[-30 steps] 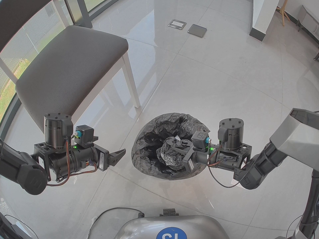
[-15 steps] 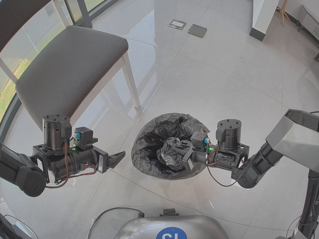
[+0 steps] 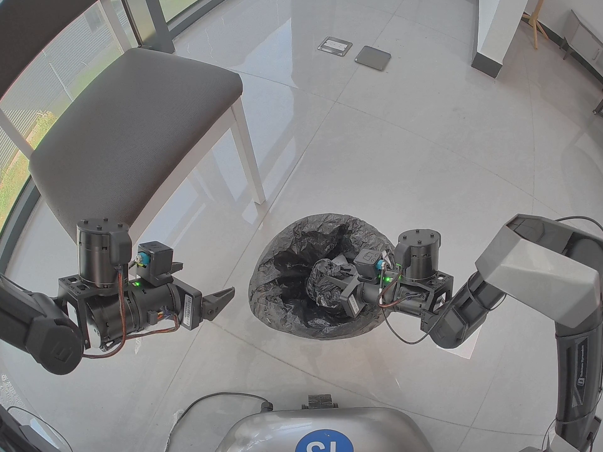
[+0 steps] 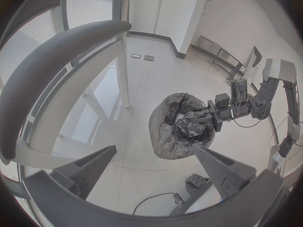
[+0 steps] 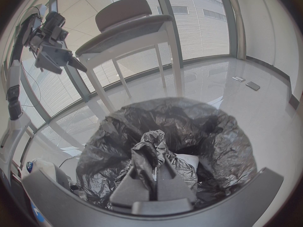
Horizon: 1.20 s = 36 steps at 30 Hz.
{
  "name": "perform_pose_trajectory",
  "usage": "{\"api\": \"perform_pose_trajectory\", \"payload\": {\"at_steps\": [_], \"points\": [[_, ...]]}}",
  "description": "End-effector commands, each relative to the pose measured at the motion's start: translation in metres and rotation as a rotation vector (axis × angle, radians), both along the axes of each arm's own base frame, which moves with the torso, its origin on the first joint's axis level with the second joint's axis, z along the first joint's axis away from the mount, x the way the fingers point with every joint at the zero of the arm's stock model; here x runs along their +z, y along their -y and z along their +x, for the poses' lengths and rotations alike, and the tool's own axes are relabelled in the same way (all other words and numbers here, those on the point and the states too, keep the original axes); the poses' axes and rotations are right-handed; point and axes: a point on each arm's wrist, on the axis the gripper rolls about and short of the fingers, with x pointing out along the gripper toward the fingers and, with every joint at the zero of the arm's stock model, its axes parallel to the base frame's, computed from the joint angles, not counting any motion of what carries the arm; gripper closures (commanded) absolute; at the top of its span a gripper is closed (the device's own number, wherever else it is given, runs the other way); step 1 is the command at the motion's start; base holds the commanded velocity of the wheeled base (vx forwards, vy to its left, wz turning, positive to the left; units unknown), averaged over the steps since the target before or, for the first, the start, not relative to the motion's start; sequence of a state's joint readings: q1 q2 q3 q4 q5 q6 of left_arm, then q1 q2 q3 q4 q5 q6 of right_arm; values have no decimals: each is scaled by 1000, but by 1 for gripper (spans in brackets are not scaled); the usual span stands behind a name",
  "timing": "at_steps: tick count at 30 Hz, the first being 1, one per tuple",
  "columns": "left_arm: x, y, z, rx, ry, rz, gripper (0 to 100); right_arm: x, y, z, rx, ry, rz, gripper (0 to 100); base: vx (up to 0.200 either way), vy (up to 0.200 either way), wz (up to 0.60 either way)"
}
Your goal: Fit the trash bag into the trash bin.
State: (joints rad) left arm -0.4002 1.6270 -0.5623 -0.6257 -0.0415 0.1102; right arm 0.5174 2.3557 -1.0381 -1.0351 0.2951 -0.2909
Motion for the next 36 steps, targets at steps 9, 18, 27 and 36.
{"api": "perform_pose_trajectory", "payload": {"at_steps": [9,18,27,36], "points": [[-1,-1,-3,1,-2,2,0,-19,4,12,-21,-21,-12,100,0,0,0],[-2,-2,-4,1,-7,4,0,-3,0,12,-13,21,11,0,0,0,0],[1,-4,-9,1,2,0,0,19,-3,5,2,58,34,0,0,0,0],[0,-8,-17,10,-8,8,0,47,14,-14,-20,74,42,0,0,0,0]]}}
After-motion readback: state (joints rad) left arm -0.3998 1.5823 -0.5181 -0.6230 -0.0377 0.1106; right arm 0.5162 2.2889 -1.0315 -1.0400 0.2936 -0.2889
